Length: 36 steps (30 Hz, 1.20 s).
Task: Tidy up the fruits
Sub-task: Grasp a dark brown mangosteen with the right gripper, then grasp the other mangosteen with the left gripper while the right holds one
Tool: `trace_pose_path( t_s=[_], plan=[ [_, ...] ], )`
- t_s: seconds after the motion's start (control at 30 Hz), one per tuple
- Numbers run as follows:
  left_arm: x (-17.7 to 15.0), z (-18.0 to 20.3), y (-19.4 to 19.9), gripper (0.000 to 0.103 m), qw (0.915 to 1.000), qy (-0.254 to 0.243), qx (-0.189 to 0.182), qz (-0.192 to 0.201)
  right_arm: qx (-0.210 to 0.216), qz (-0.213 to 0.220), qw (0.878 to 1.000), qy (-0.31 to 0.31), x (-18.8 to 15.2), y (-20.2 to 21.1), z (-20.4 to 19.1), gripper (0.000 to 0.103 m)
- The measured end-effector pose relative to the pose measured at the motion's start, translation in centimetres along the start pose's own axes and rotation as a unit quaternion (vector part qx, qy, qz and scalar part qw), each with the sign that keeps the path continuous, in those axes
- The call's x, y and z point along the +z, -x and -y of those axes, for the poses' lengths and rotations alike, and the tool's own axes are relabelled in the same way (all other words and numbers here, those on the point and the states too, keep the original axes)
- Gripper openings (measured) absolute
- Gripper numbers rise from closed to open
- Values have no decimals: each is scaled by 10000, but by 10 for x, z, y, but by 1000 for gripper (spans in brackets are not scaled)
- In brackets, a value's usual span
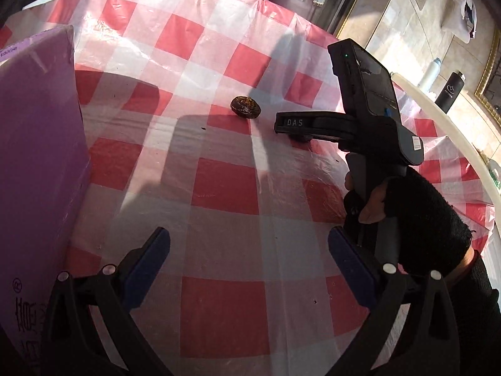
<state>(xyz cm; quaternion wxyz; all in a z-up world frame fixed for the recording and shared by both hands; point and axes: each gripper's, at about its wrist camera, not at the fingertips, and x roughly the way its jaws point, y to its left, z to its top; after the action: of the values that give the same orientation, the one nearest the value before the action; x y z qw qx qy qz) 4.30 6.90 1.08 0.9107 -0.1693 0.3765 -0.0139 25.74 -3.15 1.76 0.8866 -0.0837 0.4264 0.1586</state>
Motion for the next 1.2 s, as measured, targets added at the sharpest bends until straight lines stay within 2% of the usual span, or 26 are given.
trace_pose_path(
  t_s=[0.03,0.13,0.2,0.33,0.43,0.5,0.57,0.63,0.77,1.0,1.2],
  plan=[
    [0,0,1,101,10000,16,-4,7,41,-5,10000,-1,-2,3,-2,39],
    [1,-1,2,101,10000,45,-17,33,-26,12,10000,-47,-17,16,-3,39],
    [1,-1,2,101,10000,44,-19,35,110,67,9996,-233,-34,30,4,39],
    [2,-1,3,101,10000,51,-5,40,392,442,9946,-854,-71,67,33,39],
    [2,-1,3,101,10000,47,3,24,638,795,9830,-1525,-95,90,64,39],
    [2,0,2,101,10000,31,-21,-24,900,957,9695,-2067,-105,97,89,39],
    [2,1,-1,101,9998,-71,-118,-160,1053,1155,9592,-2358,-112,102,100,39],
    [3,4,-6,101,9993,-140,-90,-340,1085,1119,9594,-2351,-111,102,100,39],
    [5,16,-17,101,9969,-451,352,-532,1204,1121,9587,-2320,-104,90,89,39],
    [47,17,-58,101,9961,81,779,-402,1285,1094,9588,-2285,-101,84,88,39],
    [86,19,-97,101,9922,1,1180,-406,1325,1009,9605,-2228,-100,80,86,39]
  ],
)
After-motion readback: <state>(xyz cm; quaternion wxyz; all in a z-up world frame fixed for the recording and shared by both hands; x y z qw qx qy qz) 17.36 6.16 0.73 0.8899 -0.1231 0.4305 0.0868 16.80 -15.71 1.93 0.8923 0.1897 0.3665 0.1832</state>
